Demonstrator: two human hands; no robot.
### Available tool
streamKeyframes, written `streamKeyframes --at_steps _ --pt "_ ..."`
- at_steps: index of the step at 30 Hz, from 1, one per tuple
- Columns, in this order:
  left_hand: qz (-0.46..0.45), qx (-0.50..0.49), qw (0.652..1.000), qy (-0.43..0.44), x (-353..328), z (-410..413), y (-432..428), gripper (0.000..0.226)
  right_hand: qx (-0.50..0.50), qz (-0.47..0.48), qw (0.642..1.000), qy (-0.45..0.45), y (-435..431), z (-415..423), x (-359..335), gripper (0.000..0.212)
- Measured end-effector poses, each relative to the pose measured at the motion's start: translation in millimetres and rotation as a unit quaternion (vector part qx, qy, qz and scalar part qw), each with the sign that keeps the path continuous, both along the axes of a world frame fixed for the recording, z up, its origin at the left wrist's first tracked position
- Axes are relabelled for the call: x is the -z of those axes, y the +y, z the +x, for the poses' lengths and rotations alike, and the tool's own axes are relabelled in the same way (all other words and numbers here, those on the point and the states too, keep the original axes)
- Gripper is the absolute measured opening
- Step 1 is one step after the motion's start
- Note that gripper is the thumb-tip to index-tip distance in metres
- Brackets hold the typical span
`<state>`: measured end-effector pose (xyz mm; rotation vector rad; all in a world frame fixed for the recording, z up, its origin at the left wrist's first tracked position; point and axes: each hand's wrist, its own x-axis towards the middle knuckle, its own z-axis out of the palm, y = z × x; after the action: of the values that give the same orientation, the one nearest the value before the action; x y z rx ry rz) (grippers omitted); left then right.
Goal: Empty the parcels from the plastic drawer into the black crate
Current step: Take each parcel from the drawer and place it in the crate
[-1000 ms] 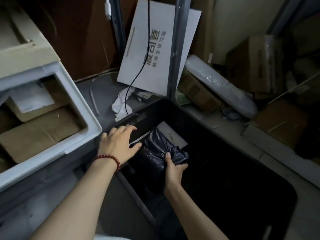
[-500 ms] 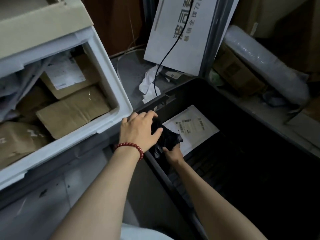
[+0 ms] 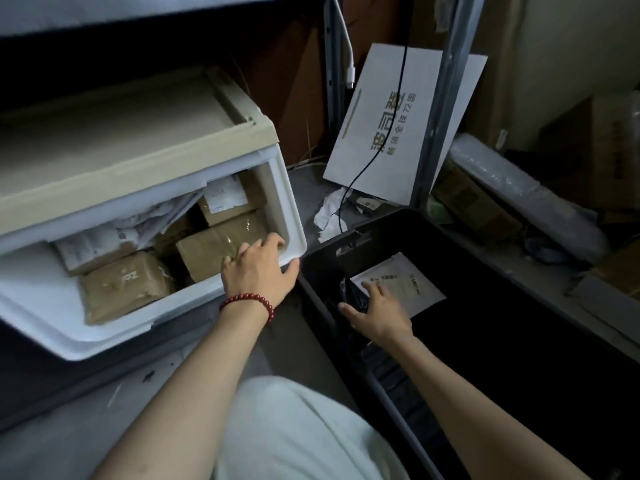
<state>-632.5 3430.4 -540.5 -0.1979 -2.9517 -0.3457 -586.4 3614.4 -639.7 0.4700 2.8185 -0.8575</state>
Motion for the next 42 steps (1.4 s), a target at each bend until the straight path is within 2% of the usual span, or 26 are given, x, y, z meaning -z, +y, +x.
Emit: streamKeyframes --at_steps 8,13,19,23,28,37,42 --pt "0.024 -0.138 0.990 0.009 -39.4 54.1 -107.5 0.039 -0.125 -0.012 0.986 0.105 -87.1 1.5 -98.1 0.063" --pt "0.023 -0.177 0.984 0.010 -53.7 79.7 -148.4 0.038 -0.207 0.009 0.971 0.119 -139.7 -1.5 -140.6 0.068" --pt "0.048 -0.203 0.978 0.009 -56.2 81.9 -165.5 0.043 -0.171 -0.020 0.981 0.091 -173.5 -12.8 -162.9 0.078" --pt "0.053 -0.199 0.979 -0.006 -49.1 71.6 -175.3 0.045 -0.161 -0.054 0.981 0.092 -197.5 -17.8 -149.9 0.073" --pt "0.093 -0.198 0.975 -0.028 -42.5 37.5 -191.3 0.044 -0.191 0.007 0.976 0.105 -205.8 -38.6 -129.9 0.071" --pt "0.102 -0.232 0.963 -0.092 -8.4 -9.4 -227.0 0.049 -0.253 -0.035 0.966 0.046 -234.9 -83.7 -94.6 0.073" --pt "0.139 -0.261 0.948 -0.120 13.4 -28.4 -237.9 0.061 -0.257 -0.114 0.960 0.020 -264.4 -104.0 -73.7 0.071"
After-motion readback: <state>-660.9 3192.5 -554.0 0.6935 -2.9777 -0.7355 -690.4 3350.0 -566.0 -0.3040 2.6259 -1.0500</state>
